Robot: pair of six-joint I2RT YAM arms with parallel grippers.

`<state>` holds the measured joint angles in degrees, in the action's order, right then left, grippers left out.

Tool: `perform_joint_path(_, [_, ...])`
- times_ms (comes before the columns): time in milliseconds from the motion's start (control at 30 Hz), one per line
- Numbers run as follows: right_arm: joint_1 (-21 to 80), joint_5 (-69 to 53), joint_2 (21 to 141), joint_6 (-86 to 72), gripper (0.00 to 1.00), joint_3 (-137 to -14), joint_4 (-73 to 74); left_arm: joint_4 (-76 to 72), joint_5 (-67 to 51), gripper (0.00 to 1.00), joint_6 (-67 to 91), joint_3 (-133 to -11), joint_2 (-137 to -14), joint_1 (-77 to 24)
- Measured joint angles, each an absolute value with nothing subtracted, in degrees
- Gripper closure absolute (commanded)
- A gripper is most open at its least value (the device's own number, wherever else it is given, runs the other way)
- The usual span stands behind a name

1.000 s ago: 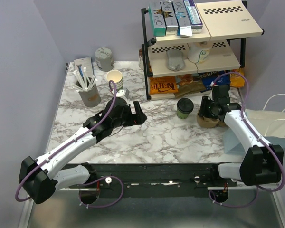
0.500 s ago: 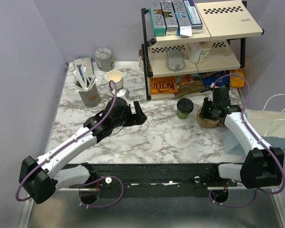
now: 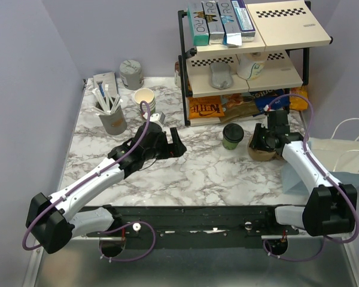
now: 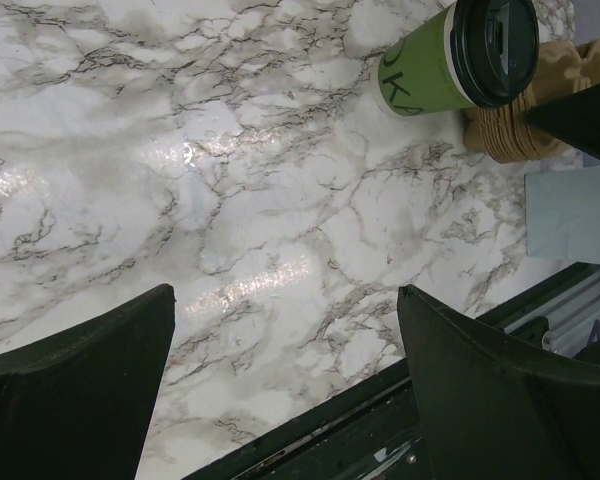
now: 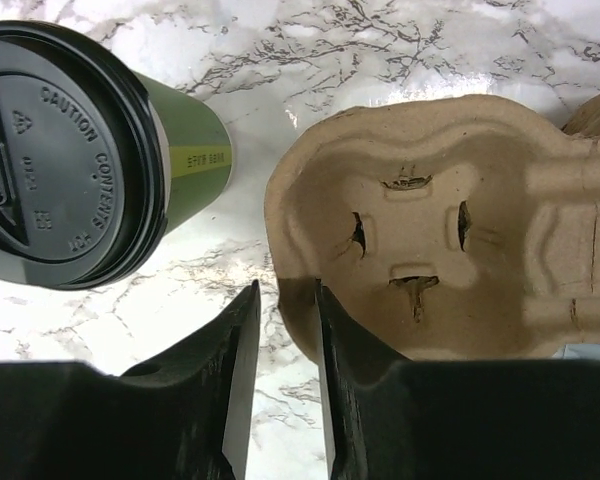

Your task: Pack the takeout coffee

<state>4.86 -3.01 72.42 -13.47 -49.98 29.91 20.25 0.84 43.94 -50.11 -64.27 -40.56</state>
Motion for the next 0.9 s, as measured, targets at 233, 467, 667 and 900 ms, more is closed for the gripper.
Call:
perform_joint_path(233, [4.9, -1.3, 74.7, -13.6, 0.63, -50.4, 29.6, 20.2, 0.8, 0.01, 43.9, -50.1, -64.3, -40.6])
perform_joint_path(467, [4.9, 0.3, 75.9, -13.9, 0.79, -50.4, 29.0, 20.0, 0.8, 0.01, 43.9, -50.1, -64.3, -40.6])
perform_joint_path(667, [4.8, -2.0, 75.3, -13.3, 0.94, -49.9, 28.4, 19.6, 0.1, 0.01, 43.9, -50.1, -64.6, -40.6])
perform_joint_path(900, [6.3, -8.6, 66.4, -14.1, 0.96, -43.4, 28.6, 19.3, -1.0, 0.01, 44.2, -50.0, -64.6, -40.6])
